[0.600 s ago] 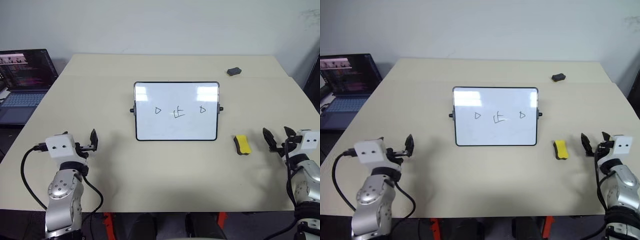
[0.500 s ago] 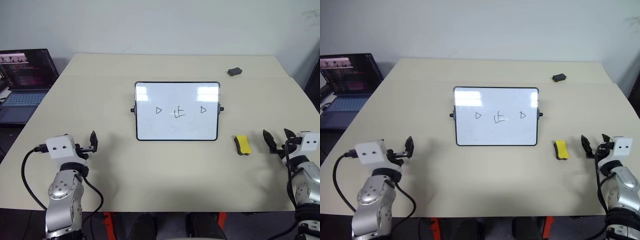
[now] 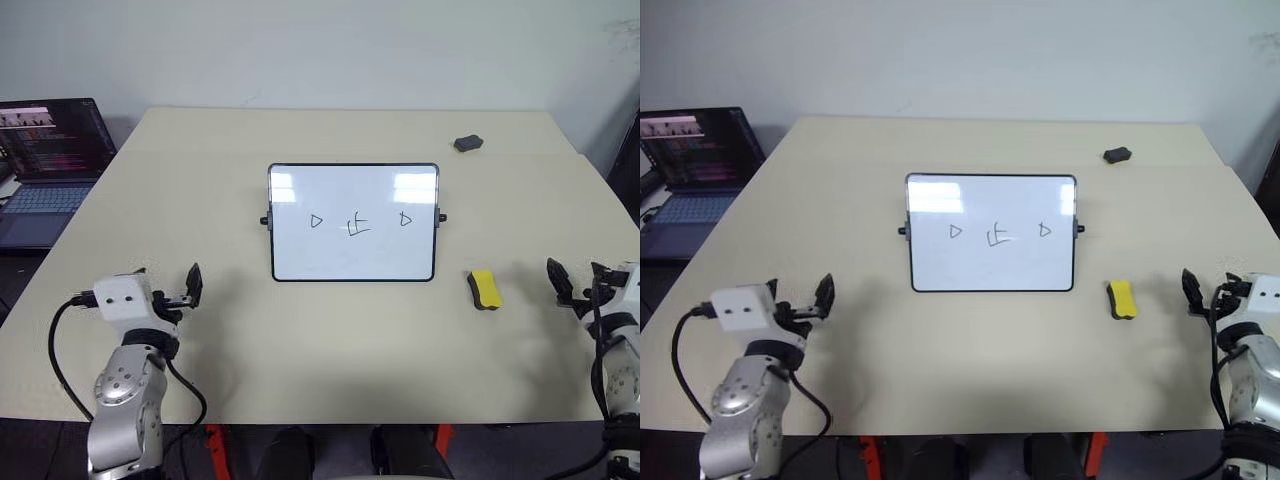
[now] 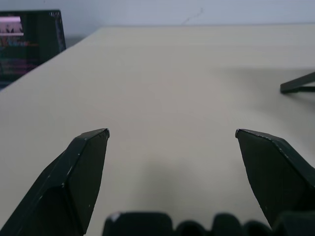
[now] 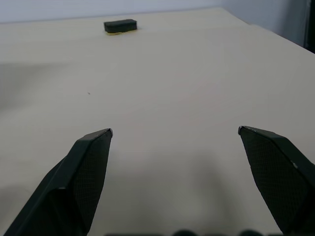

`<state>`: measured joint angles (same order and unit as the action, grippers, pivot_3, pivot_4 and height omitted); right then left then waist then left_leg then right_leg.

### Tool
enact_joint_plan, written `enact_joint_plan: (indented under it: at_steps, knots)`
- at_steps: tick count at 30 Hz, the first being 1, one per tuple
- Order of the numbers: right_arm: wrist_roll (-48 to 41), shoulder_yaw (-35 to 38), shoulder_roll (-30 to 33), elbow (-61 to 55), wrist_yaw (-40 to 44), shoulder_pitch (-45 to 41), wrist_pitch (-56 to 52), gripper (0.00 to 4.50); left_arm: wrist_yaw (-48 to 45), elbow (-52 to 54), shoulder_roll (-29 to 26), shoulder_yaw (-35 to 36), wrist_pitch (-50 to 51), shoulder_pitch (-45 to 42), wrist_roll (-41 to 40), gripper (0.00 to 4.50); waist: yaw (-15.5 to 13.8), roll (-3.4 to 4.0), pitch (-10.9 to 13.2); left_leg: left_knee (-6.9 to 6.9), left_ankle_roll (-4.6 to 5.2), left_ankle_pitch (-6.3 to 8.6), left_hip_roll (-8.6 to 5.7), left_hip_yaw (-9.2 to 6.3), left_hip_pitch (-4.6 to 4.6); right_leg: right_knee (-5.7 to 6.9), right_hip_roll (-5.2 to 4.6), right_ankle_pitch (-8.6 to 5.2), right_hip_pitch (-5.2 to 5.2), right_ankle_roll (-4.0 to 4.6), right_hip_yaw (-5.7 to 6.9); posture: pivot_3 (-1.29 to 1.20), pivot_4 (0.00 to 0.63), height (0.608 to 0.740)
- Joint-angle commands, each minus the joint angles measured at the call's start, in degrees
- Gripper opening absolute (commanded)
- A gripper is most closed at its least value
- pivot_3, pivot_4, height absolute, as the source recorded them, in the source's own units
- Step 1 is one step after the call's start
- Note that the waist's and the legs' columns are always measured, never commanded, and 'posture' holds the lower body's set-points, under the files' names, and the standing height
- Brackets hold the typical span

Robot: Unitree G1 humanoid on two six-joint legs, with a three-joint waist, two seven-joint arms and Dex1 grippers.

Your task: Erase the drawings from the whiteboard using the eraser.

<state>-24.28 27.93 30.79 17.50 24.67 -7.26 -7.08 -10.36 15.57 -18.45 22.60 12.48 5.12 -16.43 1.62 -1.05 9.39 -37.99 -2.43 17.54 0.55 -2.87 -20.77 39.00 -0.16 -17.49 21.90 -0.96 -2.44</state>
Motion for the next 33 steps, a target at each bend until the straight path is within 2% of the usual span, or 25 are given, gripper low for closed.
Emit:
enact_joint_plan:
  at_steps: [1, 4, 8, 16, 23, 28, 33]
  knots:
    - [-2.2, 0.8, -1.0, -6.6, -0.4, 1.4, -1.8, 4.48, -3.2, 0.6, -2.9, 2.6, -1.5, -0.4, -1.7, 4.50, 0.0, 0.02, 0.0, 0.00, 0.00, 0.00, 0.00, 0.01, 0.00, 0.00, 0.00, 0.00, 0.00, 0.00, 0.00, 0.00, 0.150, 0.740]
    - [-2.5, 1.9, -2.5, -10.9, -1.9, 3.1, -1.0, 4.48, -6.3, 0.8, -5.4, 3.3, -0.3, -1.3, -4.0, 4.50, 0.0, 0.02, 0.0, 0.00, 0.00, 0.00, 0.01, -0.01, -0.01, -0.01, 0.02, 0.00, 0.00, 0.00, 0.02, 0.00, 0.150, 0.740]
    - [-3.9, 3.1, -5.0, -18.4, -4.8, 5.8, -1.7, 4.48, -14.8, 3.1, -10.3, 1.4, 6.7, -6.2, -13.3, 4.50, -0.2, 0.02, 0.0, -0.01, -0.01, 0.00, 0.01, -0.06, -0.03, 0.00, 0.02, 0.00, 0.01, 0.00, 0.07, 0.00, 0.150, 0.740]
    - [-10.6, 0.2, -7.1, -28.8, -5.6, 8.3, -12.5, 4.48, -26.4, 9.5, -22.0, -1.9, 18.1, -10.4, -22.0, 4.50, 0.4, 0.13, 0.0, 0.04, -0.01, 0.00, 0.02, -0.03, -0.01, -0.02, 0.02, -0.02, 0.03, 0.01, 0.02, 0.00, 0.150, 0.740]
    - [-14.4, -1.7, -4.3, -43.6, -10.2, 12.4, -26.6, 4.48, -39.9, 12.0, -30.2, -11.6, 22.7, -16.2, -25.2, 4.50, 0.0, 0.19, 0.1, 0.03, -0.01, -0.01, 0.02, -0.05, -0.06, 0.00, 0.07, -0.03, 0.11, 0.01, 0.03, 0.00, 0.150, 0.740]
    - [-15.6, -4.9, -2.3, -55.4, -18.3, 14.6, -39.5, 4.48, -46.8, 6.5, -29.4, -20.3, 20.3, -25.4, -21.1, 4.50, -0.1, 0.19, 0.1, 0.00, -0.01, -0.01, -0.04, -0.06, -0.12, -0.02, 0.07, -0.04, 0.11, -0.01, 0.03, 0.00, 0.150, 0.740]
    - [-10.7, -10.6, -5.0, -57.8, -26.4, 11.5, -44.1, 4.48, -49.5, 2.3, -26.5, -24.4, 16.9, -29.8, -17.4, 4.50, 0.5, 0.19, 0.1, 0.02, -0.01, -0.01, 0.03, -0.02, -0.11, -0.01, 0.18, -0.05, 0.16, -0.02, -0.04, 0.00, 0.150, 0.740]
